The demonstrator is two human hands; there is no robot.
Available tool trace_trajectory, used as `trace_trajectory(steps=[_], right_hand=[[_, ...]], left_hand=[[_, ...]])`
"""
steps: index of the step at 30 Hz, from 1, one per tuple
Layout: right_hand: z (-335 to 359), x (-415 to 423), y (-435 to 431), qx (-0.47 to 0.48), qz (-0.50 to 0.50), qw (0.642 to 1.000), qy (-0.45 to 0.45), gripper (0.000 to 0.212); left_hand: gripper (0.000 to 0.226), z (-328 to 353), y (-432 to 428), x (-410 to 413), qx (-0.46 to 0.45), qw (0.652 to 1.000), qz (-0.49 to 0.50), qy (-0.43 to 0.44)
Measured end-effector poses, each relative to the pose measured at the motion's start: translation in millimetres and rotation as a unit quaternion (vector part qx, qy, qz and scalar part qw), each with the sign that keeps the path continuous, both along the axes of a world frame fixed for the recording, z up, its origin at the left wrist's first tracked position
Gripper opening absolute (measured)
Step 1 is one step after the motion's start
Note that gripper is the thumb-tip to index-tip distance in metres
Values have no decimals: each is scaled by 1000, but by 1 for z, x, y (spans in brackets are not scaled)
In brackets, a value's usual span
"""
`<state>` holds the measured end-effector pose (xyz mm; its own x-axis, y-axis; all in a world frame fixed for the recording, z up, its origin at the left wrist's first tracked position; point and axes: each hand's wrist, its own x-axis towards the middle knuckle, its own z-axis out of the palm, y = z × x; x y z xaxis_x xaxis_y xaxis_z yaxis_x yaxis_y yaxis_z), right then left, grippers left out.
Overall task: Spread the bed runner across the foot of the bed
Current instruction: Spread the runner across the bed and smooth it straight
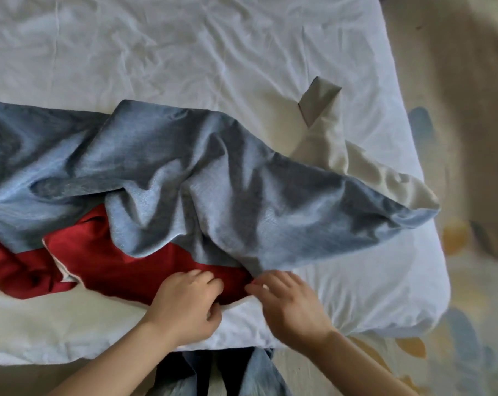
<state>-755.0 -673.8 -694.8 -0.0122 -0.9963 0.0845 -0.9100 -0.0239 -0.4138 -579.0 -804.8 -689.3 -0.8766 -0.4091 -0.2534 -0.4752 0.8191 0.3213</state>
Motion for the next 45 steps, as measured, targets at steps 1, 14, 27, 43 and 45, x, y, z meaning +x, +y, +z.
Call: trace_trajectory(steps=[1,14,27,43,45], right_hand=[[6,-19,1,-17,-25,1000,11,34],[51,-235,9,106,-203,969,91,59],[30,-274,21,72,-209,967,130,15],[32,-222,-241,65,-210,966,140,11],[30,-203,-271,68,-188,969,143,11]], left_hand=[[14,4,-1,-16,-3,1000,5,29],[40,33,-12,-271,-47,992,-28,111],[28,18,-29,-299,-110,983,-92,112],[6,34,-196,-204,-142,979,109,97],[6,30,-219,-184,-149,977,134,75]])
